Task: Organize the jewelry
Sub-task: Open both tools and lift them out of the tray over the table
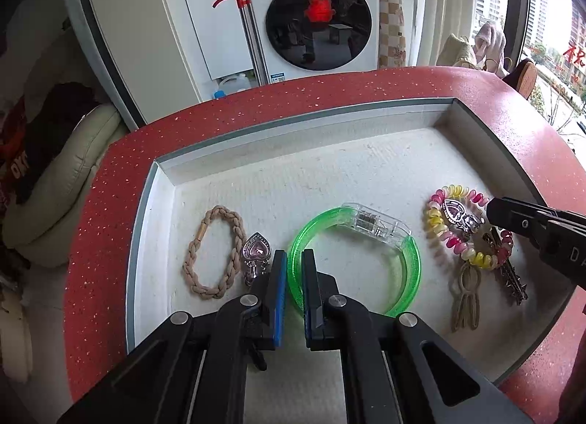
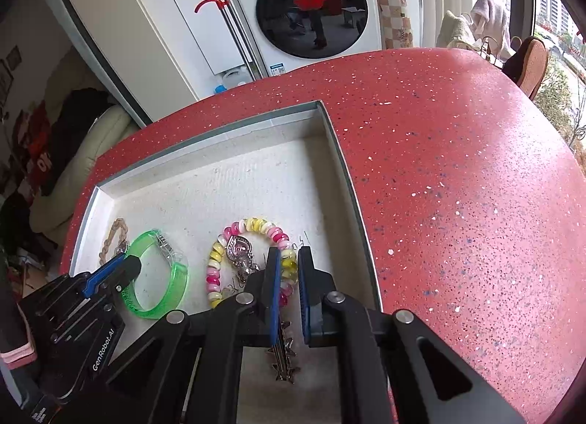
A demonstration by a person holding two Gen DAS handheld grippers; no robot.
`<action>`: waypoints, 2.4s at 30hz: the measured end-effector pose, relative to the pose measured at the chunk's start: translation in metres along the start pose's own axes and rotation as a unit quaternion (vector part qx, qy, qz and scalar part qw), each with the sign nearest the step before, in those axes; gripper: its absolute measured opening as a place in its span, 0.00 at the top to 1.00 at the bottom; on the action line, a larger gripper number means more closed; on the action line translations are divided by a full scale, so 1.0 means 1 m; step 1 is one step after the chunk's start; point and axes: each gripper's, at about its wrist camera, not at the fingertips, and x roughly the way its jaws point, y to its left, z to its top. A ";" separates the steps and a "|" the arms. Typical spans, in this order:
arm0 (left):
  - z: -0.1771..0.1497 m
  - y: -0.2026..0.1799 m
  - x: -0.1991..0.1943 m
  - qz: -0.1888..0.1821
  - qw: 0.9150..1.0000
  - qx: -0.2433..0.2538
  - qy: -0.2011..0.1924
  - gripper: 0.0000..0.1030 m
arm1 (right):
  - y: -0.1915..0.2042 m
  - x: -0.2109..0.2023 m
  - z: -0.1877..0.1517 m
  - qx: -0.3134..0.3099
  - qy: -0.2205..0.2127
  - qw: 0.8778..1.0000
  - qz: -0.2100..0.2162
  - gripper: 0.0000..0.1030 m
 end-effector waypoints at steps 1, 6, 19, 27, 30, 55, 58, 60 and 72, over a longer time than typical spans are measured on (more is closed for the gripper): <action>0.000 0.001 -0.001 -0.001 1.000 -0.003 0.000 0.75 | 0.000 -0.001 0.000 0.001 0.002 1.000 0.003 0.89; -0.001 0.005 -0.014 -0.005 1.000 -0.011 -0.013 0.75 | 0.002 -0.013 -0.001 0.008 -0.009 1.000 0.021 0.59; 0.001 0.012 -0.043 -0.008 0.999 -0.027 -0.040 0.75 | 0.012 -0.059 -0.010 0.004 -0.048 0.998 0.042 0.58; -0.011 0.022 -0.061 -0.033 0.997 -0.049 -0.045 0.75 | 0.006 -0.075 -0.026 0.017 -0.049 0.998 0.043 0.58; -0.017 0.024 -0.070 -0.036 0.997 -0.052 -0.050 0.75 | 0.006 -0.083 -0.035 0.017 -0.048 0.998 0.046 0.58; -0.130 0.037 -0.143 -0.006 0.994 -0.067 -0.087 0.00 | 0.020 -0.159 -0.133 -0.022 -0.077 0.994 0.071 0.00; -0.151 0.033 -0.145 -0.012 0.995 -0.069 -0.071 0.00 | 0.012 -0.160 -0.145 -0.015 -0.063 0.996 0.066 0.00; -0.161 0.032 -0.140 -0.032 0.996 -0.068 -0.049 0.00 | 0.008 -0.160 -0.154 -0.016 -0.059 0.997 0.054 0.00; -0.209 0.010 -0.149 -0.063 0.996 -0.067 -0.016 0.00 | -0.023 -0.154 -0.211 0.018 -0.032 0.999 0.020 0.00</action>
